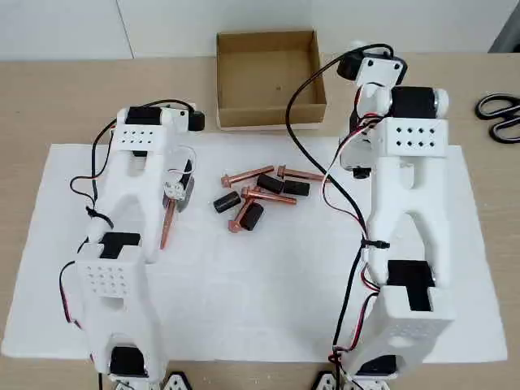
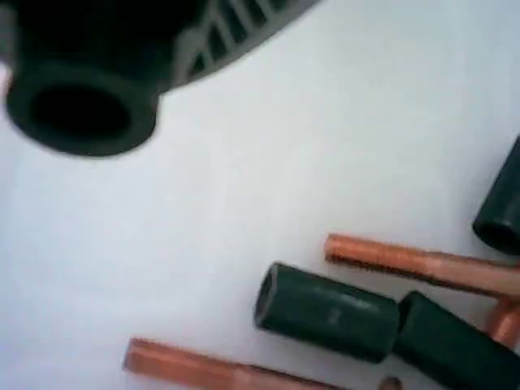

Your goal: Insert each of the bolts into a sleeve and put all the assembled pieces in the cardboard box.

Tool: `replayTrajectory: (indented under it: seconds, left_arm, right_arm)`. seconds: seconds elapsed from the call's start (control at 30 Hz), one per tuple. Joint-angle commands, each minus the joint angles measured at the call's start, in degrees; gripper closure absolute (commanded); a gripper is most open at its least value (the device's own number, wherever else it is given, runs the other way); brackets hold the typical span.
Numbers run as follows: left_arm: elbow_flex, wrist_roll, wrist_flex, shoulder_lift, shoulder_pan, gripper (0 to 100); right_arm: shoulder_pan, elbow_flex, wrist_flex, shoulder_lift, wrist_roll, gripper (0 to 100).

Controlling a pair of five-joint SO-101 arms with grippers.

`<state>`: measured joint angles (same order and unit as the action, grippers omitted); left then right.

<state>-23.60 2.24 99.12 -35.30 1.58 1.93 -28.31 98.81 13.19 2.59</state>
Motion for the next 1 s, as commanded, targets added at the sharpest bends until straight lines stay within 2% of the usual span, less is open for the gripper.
replayTrajectory:
  seconds: [0.0, 0.97]
  left_arm:
    - [-1.89, 0.26, -0.26, 0.79, 0.26, 91]
    - [6.99, -0.62, -6.86, 0.7, 0.53, 91]
  right_arm:
    - [-0.13, -0.18, 0.31, -2.42, 0.62, 99.5]
    - [-0.13, 2.81, -0.04, -2.42, 0.62, 99.5]
